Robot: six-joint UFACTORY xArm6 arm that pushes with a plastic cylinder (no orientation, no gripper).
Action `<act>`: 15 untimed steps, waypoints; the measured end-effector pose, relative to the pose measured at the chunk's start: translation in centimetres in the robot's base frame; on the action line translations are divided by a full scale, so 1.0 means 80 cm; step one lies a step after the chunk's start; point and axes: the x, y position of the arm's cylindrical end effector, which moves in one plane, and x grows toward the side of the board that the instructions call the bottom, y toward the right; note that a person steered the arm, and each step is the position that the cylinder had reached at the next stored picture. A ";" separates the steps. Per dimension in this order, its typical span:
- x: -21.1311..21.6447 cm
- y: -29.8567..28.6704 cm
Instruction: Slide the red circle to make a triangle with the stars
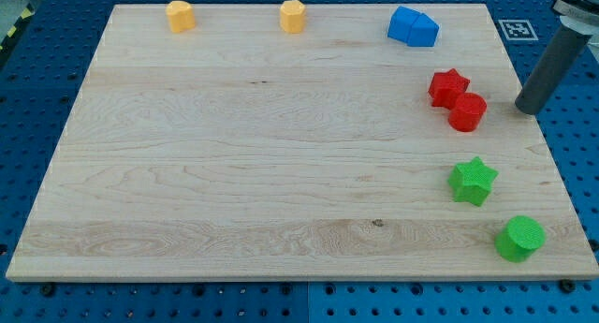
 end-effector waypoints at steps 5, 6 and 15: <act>-0.017 0.000; -0.017 -0.008; 0.004 -0.070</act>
